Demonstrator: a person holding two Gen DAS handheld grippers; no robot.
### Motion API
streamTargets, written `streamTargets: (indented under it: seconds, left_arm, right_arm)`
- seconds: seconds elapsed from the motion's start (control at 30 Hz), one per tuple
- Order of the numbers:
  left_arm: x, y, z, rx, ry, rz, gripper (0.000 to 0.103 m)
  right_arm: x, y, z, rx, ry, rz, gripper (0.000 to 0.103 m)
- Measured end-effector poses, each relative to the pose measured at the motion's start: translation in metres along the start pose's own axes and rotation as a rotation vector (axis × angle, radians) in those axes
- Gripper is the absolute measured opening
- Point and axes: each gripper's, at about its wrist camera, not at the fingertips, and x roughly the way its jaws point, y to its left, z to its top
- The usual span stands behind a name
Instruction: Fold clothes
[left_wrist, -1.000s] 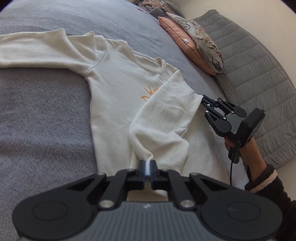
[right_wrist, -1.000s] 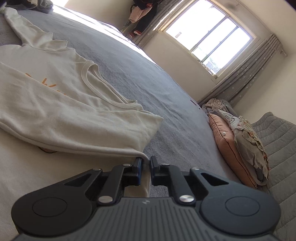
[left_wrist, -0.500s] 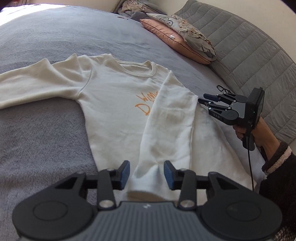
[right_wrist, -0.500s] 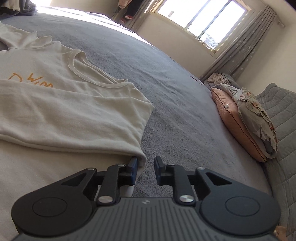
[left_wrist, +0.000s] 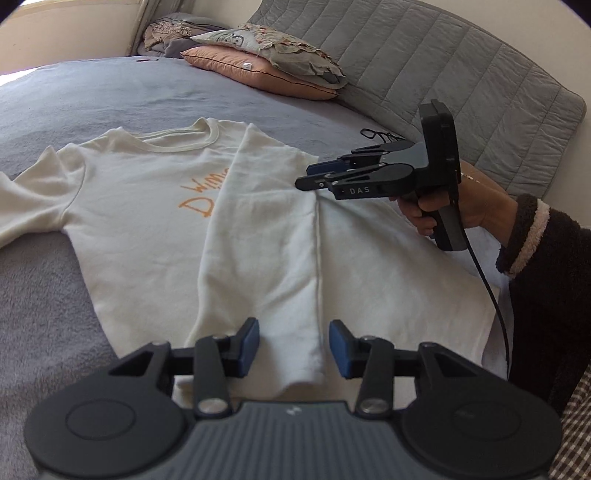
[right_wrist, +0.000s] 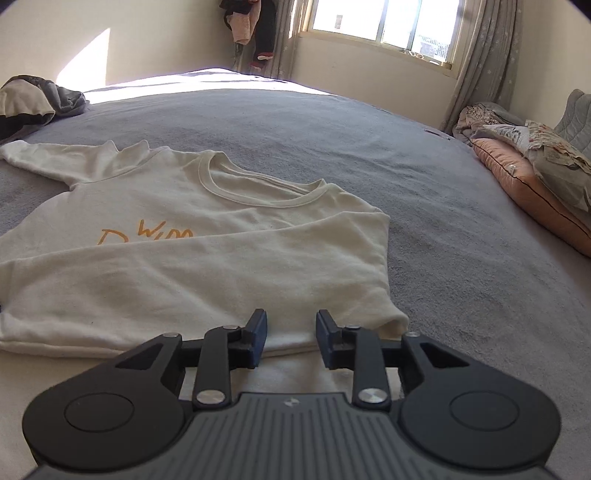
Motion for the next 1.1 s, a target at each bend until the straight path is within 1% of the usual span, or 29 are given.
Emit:
streamTargets:
  seconds: [0.03,0.07,0.1,0.17,0.2,0.27,0.37,0.43,0.53,0.63,0.73,0.77,0.83,0.9,1.03,1.1]
  left_arm:
    - [-0.006,0.005,-0.001,-0.026,-0.009,0.008,0.043]
    - [-0.012,0.011,-0.002,-0.051,-0.028,0.034,0.045]
    - [-0.018,0.016,-0.002,-0.076,-0.052,0.065,0.048]
    - [-0.028,0.026,-0.003,-0.126,-0.109,0.159,0.067]
    - [-0.033,0.032,-0.001,-0.158,-0.142,0.228,0.068]
    - [-0.037,0.046,0.003,-0.232,-0.177,0.330,0.069]
    - [-0.046,0.073,0.004,-0.400,-0.236,0.469,0.069]
    - [-0.056,0.094,0.000,-0.532,-0.297,0.531,0.069]
    - [-0.073,0.122,-0.008,-0.708,-0.402,0.596,0.067]
    - [-0.084,0.136,-0.011,-0.818,-0.497,0.674,0.066]
    - [-0.089,0.145,-0.012,-0.886,-0.565,0.791,0.065]
    - [-0.090,0.149,-0.014,-0.904,-0.589,0.812,0.062]
    - [-0.090,0.155,-0.017,-0.927,-0.636,0.847,0.058]
    - [-0.089,0.159,-0.018,-0.942,-0.677,0.869,0.056]
    - [-0.088,0.166,-0.018,-0.956,-0.755,0.930,0.054]
    - [-0.089,0.168,-0.020,-0.971,-0.786,0.960,0.050]
  right_arm:
    - [-0.001,-0.001,0.002,0.011,0.010,-0.005,0.035]
    - [-0.002,-0.002,0.005,0.023,0.021,-0.011,0.035]
    - [-0.003,-0.002,0.006,0.029,0.025,-0.023,0.038]
    - [-0.005,0.001,0.008,0.019,0.025,-0.047,0.040]
    - [-0.007,0.002,0.008,0.017,0.024,-0.053,0.040]
    - [-0.009,0.004,0.009,0.012,0.021,-0.063,0.041]
    - [-0.014,0.006,0.012,0.015,0.012,-0.071,0.045]
    - [-0.016,0.007,0.013,0.012,0.020,-0.077,0.045]
    - [-0.018,0.008,0.015,0.008,0.017,-0.080,0.045]
    - [-0.019,0.007,0.017,0.007,0.007,-0.075,0.045]
    - [-0.021,0.007,0.019,0.001,-0.002,-0.068,0.045]
    - [-0.022,0.006,0.020,-0.005,-0.007,-0.069,0.045]
    - [-0.027,0.005,0.021,-0.014,-0.019,-0.073,0.045]
    - [-0.033,0.003,0.023,-0.007,-0.032,-0.068,0.045]
    - [-0.042,-0.004,0.029,0.052,-0.069,-0.030,0.045]
    - [-0.046,-0.006,0.031,0.073,-0.085,-0.017,0.045]
